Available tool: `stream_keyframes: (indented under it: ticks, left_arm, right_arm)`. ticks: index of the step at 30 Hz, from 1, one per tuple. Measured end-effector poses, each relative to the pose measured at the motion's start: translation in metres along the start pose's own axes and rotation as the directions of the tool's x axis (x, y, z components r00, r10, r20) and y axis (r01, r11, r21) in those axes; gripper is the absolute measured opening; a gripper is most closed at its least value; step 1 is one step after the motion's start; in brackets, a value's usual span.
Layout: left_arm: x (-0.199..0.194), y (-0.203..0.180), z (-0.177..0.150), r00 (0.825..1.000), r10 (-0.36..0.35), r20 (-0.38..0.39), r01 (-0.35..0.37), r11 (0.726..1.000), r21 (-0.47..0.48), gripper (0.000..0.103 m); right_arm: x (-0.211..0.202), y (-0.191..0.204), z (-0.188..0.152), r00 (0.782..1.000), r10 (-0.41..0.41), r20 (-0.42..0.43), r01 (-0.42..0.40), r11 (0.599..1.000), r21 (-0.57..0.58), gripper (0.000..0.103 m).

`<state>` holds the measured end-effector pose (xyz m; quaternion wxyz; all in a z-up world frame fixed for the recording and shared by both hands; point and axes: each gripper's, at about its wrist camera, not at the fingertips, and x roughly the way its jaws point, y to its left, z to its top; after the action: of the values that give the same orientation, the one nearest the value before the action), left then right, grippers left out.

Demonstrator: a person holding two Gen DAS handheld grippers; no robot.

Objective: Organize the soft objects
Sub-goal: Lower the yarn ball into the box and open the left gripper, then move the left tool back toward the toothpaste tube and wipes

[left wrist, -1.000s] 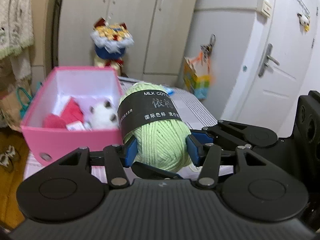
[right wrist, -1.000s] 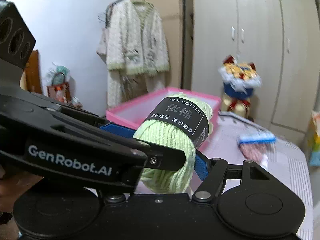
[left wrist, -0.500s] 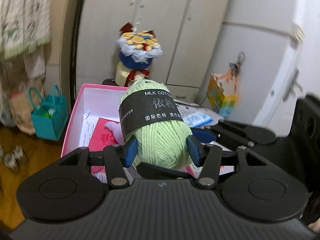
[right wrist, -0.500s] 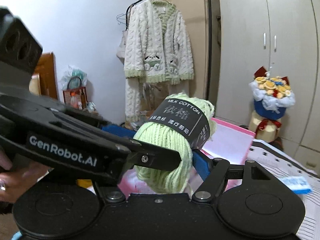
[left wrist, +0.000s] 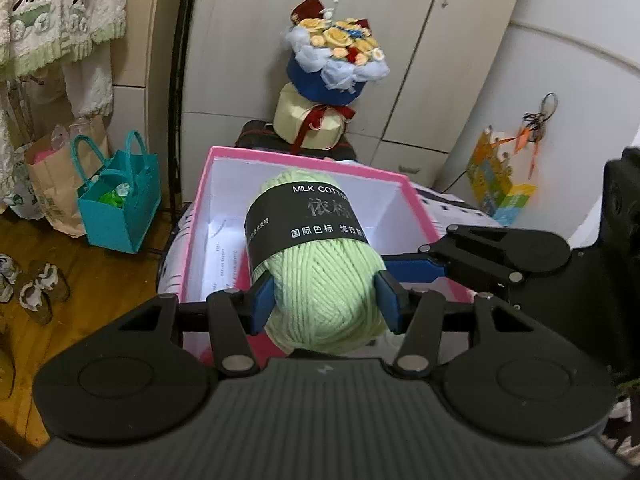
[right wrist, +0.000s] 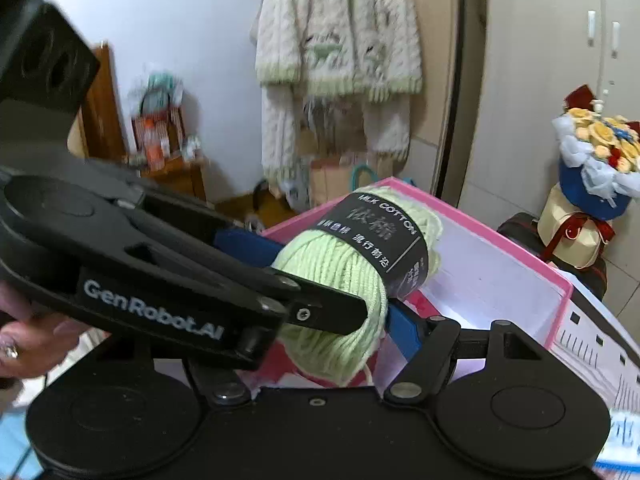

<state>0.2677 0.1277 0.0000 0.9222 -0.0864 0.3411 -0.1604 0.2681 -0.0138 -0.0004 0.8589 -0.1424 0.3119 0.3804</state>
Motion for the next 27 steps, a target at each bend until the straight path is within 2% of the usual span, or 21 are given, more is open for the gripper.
stream_keyframes:
  ticks: [3,8,13,21,27]
  left_arm:
    - [0.006,0.004,0.000,1.000,0.028,0.001,-0.028,1.000,0.011,0.052]
    - [0.006,0.000,-0.002,0.991,0.123,0.043,-0.127,0.988,0.086,0.050]
    - [-0.013,-0.004,-0.005,0.981,0.166,0.101,-0.179,0.975,0.128,0.052]
    - [-0.055,-0.020,-0.012,0.990,0.126,0.070,-0.136,0.977,0.167,0.056]
    - [-0.085,-0.043,-0.024,0.999,0.035,0.034,-0.041,0.982,0.187,0.058]
  right_arm:
    - [0.010,0.002,0.003,0.999,-0.027,-0.021,0.026,0.998,-0.060,0.076]
    - [0.012,0.016,0.003,0.993,-0.118,0.013,0.118,0.972,-0.201,0.070]
    - [-0.016,0.019,-0.007,0.992,-0.111,0.053,0.118,0.977,-0.177,0.070]
    - [-0.083,0.017,-0.028,0.991,-0.094,0.099,0.102,0.992,-0.074,0.071]
    - [-0.135,0.015,-0.050,0.986,-0.104,0.128,0.105,0.994,-0.006,0.071]
